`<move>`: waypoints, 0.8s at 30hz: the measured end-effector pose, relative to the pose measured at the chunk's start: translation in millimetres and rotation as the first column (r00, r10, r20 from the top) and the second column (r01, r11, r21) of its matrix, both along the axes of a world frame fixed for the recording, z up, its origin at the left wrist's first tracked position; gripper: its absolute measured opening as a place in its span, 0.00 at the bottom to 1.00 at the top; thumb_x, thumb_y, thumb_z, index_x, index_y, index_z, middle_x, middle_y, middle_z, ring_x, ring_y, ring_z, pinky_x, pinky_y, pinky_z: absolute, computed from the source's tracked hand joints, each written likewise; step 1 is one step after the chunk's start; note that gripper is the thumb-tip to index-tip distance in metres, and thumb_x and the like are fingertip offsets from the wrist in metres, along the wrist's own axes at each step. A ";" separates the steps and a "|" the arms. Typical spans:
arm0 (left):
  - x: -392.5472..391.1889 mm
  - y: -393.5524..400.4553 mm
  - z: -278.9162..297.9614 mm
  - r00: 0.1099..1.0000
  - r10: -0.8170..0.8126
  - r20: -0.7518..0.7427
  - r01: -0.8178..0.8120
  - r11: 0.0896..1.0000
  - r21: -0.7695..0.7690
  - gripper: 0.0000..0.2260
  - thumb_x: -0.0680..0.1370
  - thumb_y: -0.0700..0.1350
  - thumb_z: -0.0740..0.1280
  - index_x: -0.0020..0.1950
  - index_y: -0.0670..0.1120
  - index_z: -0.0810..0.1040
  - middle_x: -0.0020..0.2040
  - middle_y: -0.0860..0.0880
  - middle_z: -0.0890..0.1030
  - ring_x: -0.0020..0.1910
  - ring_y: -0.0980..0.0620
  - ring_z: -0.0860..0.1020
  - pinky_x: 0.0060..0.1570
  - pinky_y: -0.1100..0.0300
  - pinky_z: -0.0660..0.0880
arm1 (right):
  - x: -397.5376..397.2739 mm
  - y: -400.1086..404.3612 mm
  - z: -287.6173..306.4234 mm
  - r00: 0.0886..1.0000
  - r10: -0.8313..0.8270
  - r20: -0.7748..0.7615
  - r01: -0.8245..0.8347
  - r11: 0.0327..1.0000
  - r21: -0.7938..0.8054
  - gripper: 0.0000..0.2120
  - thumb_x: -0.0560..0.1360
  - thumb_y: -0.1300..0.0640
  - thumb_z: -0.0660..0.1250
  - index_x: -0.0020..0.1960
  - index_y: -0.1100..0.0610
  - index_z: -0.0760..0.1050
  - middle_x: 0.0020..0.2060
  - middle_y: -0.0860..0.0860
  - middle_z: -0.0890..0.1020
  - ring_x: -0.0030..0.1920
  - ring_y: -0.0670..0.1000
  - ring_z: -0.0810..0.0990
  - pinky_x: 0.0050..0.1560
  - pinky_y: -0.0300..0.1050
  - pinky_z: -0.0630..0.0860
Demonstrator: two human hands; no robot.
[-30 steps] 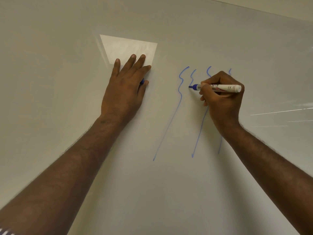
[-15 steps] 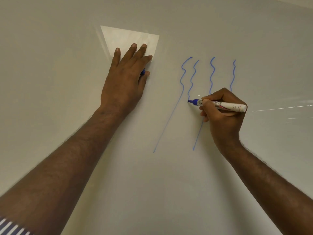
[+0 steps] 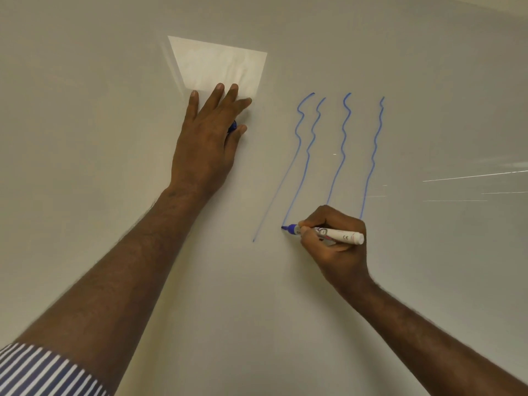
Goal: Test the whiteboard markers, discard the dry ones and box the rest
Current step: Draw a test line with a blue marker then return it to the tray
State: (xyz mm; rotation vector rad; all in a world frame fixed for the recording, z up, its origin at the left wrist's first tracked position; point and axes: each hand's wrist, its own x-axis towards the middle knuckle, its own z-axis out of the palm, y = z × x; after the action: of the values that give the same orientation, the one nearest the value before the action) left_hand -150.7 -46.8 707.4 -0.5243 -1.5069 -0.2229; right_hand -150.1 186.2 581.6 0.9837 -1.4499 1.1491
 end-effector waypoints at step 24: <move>74.6 58.0 -87.0 0.186 -0.982 -0.005 0.789 0.147 0.597 0.24 0.83 0.59 0.39 0.46 0.47 0.68 0.59 0.44 0.85 0.65 0.46 0.80 0.72 0.49 0.69 | 77.7 -22.9 13.5 0.921 0.388 -0.027 -0.387 0.921 0.042 0.12 0.80 0.57 0.62 0.55 0.60 0.82 0.46 0.56 0.86 0.39 0.59 0.85 0.32 0.47 0.80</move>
State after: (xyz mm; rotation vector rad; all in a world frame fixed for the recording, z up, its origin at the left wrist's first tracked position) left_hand -76.1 11.2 620.4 -1.0052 -1.1910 -1.8067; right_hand -72.4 163.3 595.2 1.3528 -1.2825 1.3833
